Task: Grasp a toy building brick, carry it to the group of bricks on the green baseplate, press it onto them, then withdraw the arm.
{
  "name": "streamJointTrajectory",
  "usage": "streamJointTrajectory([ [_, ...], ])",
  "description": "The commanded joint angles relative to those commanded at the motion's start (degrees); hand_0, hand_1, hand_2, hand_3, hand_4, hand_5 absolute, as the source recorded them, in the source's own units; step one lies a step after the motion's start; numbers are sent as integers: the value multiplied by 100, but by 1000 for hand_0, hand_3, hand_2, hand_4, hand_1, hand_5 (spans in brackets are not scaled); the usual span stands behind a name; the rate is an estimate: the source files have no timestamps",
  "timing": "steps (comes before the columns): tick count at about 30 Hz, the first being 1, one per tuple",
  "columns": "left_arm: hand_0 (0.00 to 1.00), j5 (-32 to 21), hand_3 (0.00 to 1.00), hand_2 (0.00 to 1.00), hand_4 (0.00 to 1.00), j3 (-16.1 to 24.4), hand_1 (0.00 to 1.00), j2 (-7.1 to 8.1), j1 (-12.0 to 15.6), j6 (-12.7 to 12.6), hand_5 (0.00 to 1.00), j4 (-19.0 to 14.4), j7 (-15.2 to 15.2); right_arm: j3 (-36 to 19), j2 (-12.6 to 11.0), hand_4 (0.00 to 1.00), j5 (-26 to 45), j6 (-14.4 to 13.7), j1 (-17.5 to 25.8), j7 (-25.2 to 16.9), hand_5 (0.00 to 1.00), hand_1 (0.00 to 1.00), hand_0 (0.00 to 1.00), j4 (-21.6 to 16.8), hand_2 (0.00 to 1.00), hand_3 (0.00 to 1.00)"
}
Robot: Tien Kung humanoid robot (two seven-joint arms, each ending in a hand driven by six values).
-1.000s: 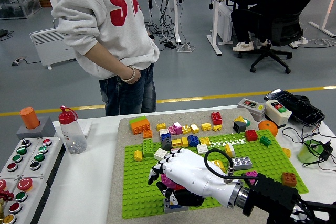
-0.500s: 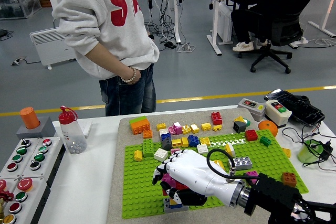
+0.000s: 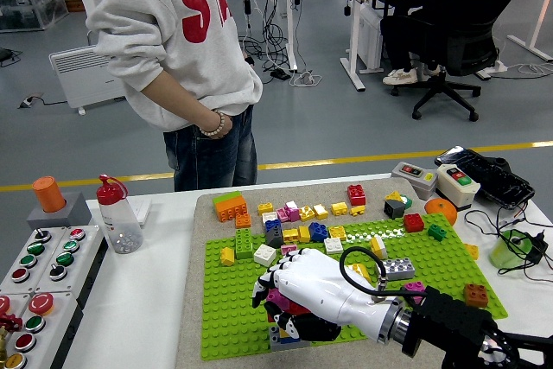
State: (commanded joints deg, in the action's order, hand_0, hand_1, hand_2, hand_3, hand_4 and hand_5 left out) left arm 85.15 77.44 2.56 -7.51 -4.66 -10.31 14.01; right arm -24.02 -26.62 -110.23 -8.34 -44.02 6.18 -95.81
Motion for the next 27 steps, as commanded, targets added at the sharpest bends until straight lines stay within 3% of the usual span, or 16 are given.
streamJointTrajectory([
  [27, 653, 10, 576, 672, 282, 8, 687, -3, -5, 3, 998, 0, 6, 31, -20, 356, 35, 91, 28, 62, 156, 605, 621, 10, 588, 569],
])
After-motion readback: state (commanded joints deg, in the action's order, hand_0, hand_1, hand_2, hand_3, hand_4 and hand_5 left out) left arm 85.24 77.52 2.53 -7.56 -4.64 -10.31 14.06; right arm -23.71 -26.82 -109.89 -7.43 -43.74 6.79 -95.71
